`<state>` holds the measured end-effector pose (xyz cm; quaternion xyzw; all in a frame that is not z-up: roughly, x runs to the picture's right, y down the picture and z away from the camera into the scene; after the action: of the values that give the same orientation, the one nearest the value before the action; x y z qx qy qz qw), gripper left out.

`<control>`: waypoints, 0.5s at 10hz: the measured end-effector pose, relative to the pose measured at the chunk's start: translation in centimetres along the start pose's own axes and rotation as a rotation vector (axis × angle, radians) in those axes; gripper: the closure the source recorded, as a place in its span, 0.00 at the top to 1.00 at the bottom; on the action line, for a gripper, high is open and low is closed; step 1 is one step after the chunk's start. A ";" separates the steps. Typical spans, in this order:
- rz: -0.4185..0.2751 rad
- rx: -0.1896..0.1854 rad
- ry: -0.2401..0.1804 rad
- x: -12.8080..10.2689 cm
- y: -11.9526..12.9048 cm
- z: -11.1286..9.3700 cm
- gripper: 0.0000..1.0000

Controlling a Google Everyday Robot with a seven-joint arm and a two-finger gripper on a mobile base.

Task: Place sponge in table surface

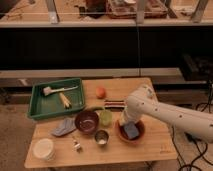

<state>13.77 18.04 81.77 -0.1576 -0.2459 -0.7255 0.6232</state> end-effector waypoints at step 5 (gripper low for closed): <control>0.017 -0.004 0.012 0.1 0.9 -1.1 0.58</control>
<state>14.72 17.22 81.08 -0.1567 -0.2395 -0.7217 0.6303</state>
